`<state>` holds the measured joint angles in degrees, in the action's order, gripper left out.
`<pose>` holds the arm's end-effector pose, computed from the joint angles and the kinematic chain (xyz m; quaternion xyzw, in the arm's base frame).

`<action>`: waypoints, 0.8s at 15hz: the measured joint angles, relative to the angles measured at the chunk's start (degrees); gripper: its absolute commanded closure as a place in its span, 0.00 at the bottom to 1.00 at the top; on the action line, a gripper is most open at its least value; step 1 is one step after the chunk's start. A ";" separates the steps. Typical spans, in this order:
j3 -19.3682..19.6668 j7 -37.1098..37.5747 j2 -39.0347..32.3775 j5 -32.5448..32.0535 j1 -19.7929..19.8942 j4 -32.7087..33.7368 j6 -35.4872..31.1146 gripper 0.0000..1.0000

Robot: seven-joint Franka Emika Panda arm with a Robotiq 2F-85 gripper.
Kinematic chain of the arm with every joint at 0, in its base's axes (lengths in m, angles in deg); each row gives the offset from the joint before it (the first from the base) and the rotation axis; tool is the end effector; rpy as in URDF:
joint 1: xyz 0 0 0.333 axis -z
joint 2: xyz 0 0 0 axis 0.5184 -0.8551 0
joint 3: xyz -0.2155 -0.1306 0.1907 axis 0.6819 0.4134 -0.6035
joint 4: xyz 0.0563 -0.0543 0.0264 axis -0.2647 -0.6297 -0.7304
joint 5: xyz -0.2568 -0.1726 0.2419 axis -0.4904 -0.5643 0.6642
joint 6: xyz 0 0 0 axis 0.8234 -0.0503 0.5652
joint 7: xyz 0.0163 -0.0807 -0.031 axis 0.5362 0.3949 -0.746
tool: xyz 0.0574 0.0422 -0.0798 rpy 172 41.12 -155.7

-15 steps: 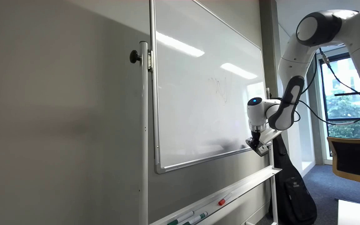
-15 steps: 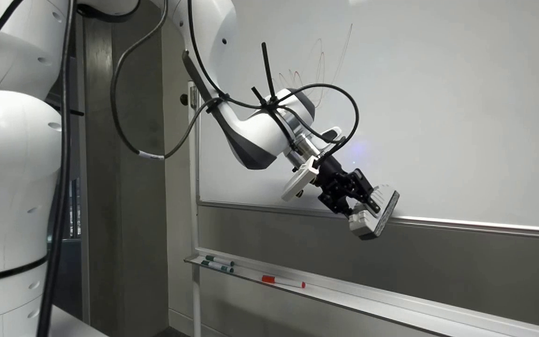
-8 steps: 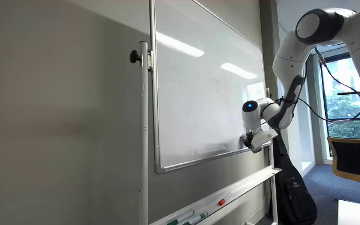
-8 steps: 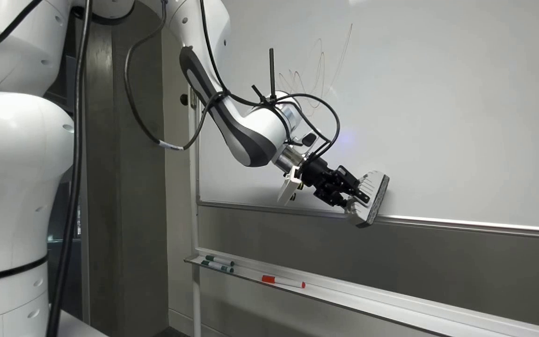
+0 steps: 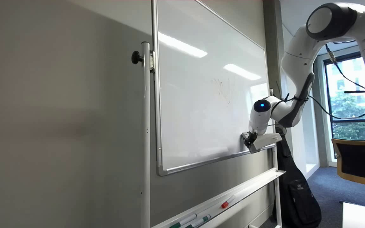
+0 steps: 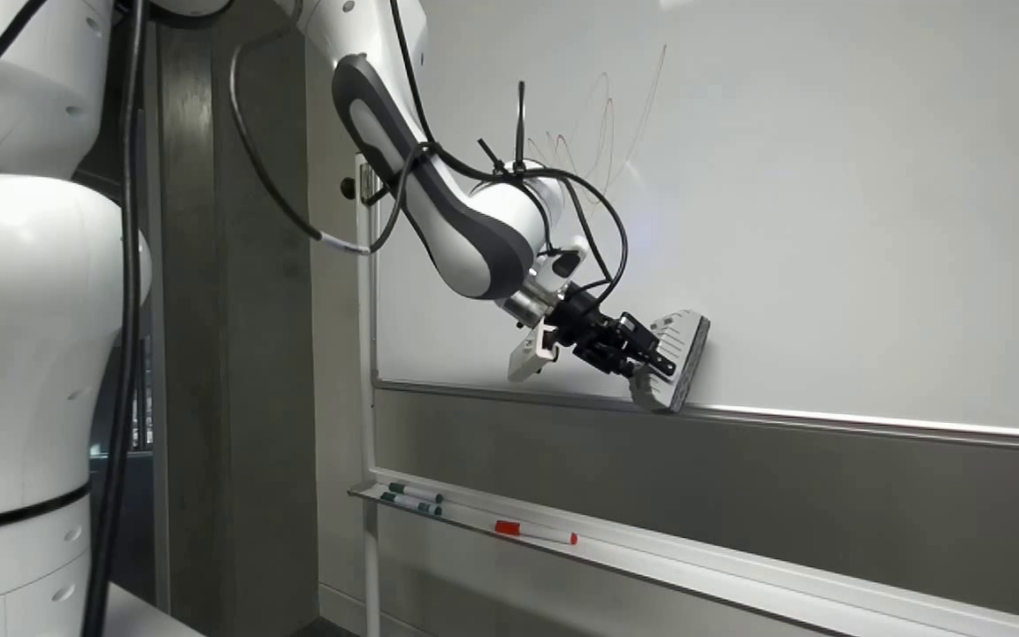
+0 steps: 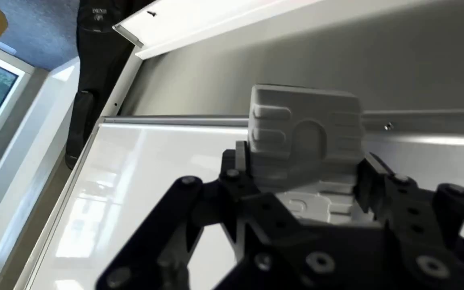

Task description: Wipe the white board with the grey eraser

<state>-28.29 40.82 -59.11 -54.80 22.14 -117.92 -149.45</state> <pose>0.4661 -0.2067 0.3062 0.8543 -0.2654 0.3518 0.2758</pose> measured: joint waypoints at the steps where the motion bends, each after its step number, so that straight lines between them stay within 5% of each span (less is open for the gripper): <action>1: -0.01 2.44 1.47 -3.33 -0.05 -0.27 -0.13 0.62; 6: -0.20 9.53 9.71 -15.29 -0.10 -2.21 -0.13 0.62; 12: -0.70 11.09 18.17 -20.87 -0.12 -5.43 -0.14 0.62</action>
<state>-28.99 51.91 -40.94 -75.67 22.02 -123.35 -149.58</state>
